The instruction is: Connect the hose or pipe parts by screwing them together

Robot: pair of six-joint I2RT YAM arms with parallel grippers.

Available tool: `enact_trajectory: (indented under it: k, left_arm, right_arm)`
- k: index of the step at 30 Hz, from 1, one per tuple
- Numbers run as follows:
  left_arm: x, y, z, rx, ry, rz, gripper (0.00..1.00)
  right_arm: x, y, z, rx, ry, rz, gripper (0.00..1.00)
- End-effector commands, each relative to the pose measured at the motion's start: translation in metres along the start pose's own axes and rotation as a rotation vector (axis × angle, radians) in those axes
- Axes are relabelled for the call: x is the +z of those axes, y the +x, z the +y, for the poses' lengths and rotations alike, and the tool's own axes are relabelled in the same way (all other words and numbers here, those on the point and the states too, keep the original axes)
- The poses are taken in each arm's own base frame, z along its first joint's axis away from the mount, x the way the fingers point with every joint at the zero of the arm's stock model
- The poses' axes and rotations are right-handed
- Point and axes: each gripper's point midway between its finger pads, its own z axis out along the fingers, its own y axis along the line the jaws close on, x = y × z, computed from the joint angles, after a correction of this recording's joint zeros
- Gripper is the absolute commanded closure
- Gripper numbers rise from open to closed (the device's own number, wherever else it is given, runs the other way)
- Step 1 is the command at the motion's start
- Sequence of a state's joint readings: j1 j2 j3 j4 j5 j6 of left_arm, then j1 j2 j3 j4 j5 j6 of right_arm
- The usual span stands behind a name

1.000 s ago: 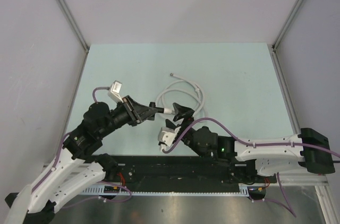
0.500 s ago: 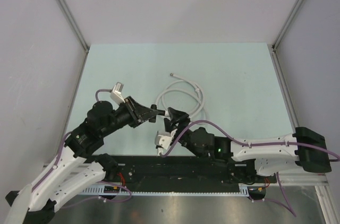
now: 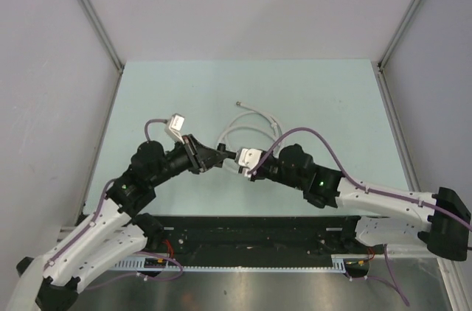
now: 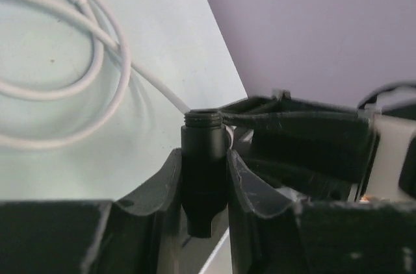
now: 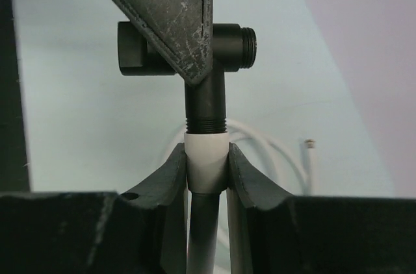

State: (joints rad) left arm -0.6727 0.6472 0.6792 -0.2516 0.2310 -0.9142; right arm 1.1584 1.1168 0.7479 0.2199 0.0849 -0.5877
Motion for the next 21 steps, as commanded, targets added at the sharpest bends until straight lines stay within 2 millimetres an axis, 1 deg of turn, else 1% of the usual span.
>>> enact_trajectory:
  k: [1, 2, 3, 4, 5, 6, 8, 9, 11, 14, 15, 16, 17, 18, 19, 20, 21]
  left_arm:
    - [-0.008, 0.005, -0.05, 0.359, 0.411, -0.079, 1.0]
    - [-0.006, 0.007, -0.04, 0.389, 0.403, -0.099, 1.0]
    - [-0.011, -0.004, -0.043, 0.441, 0.407, -0.18, 1.0]
    - [-0.011, -0.008, -0.04, 0.541, 0.402, -0.224, 1.0]
    - [-0.01, -0.01, -0.035, 0.584, 0.389, -0.249, 1.0]
    - [-0.011, -0.015, -0.034, 0.669, 0.382, -0.283, 1.0]
    - [-0.009, -0.015, -0.033, 0.742, 0.382, -0.286, 1.0]
    - [-0.004, -0.014, -0.029, 0.798, 0.373, -0.275, 1.0]
    - [-0.001, -0.017, -0.026, 0.817, 0.352, -0.284, 1.0]
    - [-0.001, -0.028, -0.02, 0.795, 0.294, -0.328, 1.0]
    - [-0.002, -0.029, -0.021, 0.759, 0.289, -0.333, 1.0]
    - [-0.005, -0.033, -0.024, 0.738, 0.289, -0.352, 1.0]
    - [-0.008, -0.039, -0.026, 0.703, 0.277, -0.374, 1.0]
    - [-0.009, -0.038, -0.027, 0.626, 0.28, -0.366, 1.0]
    - [-0.012, -0.039, -0.03, 0.582, 0.284, -0.37, 1.0]
    - [-0.015, -0.042, -0.035, 0.537, 0.288, -0.378, 1.0]
    - [-0.015, -0.039, -0.036, 0.451, 0.293, -0.356, 1.0]
  right_arm:
    - [-0.012, -0.051, 0.023, 0.237, -0.294, -0.209, 1.0]
    - [-0.015, -0.046, 0.018, 0.267, -0.315, -0.209, 1.0]
    - [-0.023, -0.052, 0.031, 0.322, -0.423, -0.239, 1.0]
    - [-0.026, -0.053, 0.032, 0.345, -0.455, -0.249, 1.0]
    - [-0.028, -0.053, 0.03, 0.366, -0.474, -0.253, 1.0]
    - [-0.031, -0.054, 0.035, 0.395, -0.505, -0.252, 1.0]
    - [-0.033, -0.053, 0.035, 0.412, -0.514, -0.246, 1.0]
    - [-0.034, -0.053, 0.036, 0.429, -0.52, -0.24, 1.0]
    - [-0.032, -0.049, 0.032, 0.453, -0.496, -0.222, 1.0]
    - [-0.027, -0.037, 0.019, 0.476, -0.388, -0.164, 0.77]
    - [-0.024, -0.028, 0.008, 0.486, -0.309, -0.123, 0.69]
    - [-0.025, -0.026, 0.002, 0.474, -0.272, -0.115, 0.63]
    - [-0.024, -0.019, -0.009, 0.472, -0.19, -0.084, 0.53]
    - [-0.026, -0.015, -0.013, 0.464, -0.153, -0.065, 0.41]
    - [-0.028, -0.017, -0.015, 0.449, -0.131, -0.064, 0.36]
    - [-0.029, -0.013, -0.024, 0.411, -0.073, -0.048, 0.27]
    - [-0.03, -0.013, -0.027, 0.395, -0.042, -0.045, 0.24]
